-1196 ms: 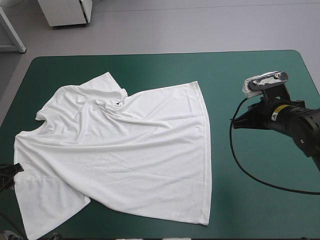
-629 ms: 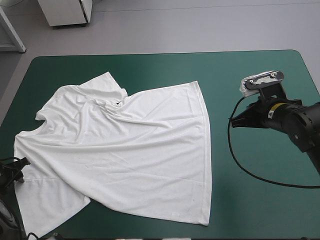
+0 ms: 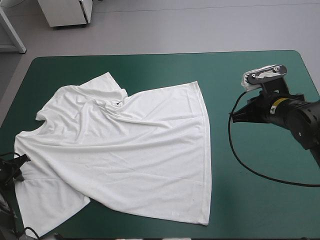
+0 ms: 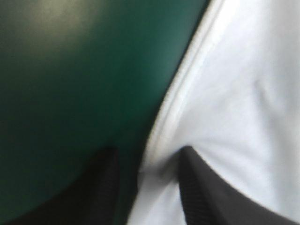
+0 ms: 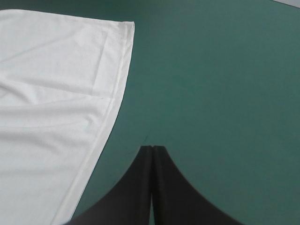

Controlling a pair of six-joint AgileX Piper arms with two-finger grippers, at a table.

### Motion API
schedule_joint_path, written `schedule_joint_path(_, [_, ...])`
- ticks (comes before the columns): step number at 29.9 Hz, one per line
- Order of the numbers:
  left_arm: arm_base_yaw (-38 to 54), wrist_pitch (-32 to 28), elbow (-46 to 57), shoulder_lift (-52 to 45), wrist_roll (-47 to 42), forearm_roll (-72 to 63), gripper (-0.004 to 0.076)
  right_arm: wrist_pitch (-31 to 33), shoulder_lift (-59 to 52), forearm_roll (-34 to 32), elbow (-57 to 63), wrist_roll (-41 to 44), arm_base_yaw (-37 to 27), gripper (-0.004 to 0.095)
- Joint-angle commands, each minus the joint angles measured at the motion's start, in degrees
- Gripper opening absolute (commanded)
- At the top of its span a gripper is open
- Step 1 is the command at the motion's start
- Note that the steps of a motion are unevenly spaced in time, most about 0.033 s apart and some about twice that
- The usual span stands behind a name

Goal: Fold the cloth

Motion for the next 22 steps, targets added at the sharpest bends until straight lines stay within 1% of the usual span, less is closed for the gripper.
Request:
schedule_joint_path(1, [-0.2,-8.0,2.3,6.2,2.2,-3.5,0.0058,-3.2,-0.9,-1.3,-3.2,-0.3,-0.2,-0.0015])
schedule_joint_path(2, [-0.2,-7.6,2.4,6.8,3.3,-4.2,-0.001,-3.4,-0.9,-1.5,-3.6,-0.3,-0.2,-0.0015])
schedule_joint_path(9, [-0.3,-8.0,3.5,7.2,3.7,-5.7,-0.0009,-3.9,-0.9,-2.7,-5.2,-0.3,-0.2,-0.0015])
schedule_joint_path(14, [-1.6,-9.2,3.2,4.2,3.9,-8.4,-0.0009,-4.0,-0.8,-2.7,-5.2,-0.3,-0.2,-0.0015])
schedule_joint_path(18, [-7.0,-11.5,0.3,1.7,4.7,-7.9,-0.0009,-4.2,-0.7,-3.0,-5.2,-0.3,-0.2,-0.0015])
schedule_joint_path(22, [-13.7,-15.0,-6.3,2.6,3.9,-7.7,-0.0009,-4.0,-0.7,-3.0,-5.2,-0.3,-0.2,-0.0015])
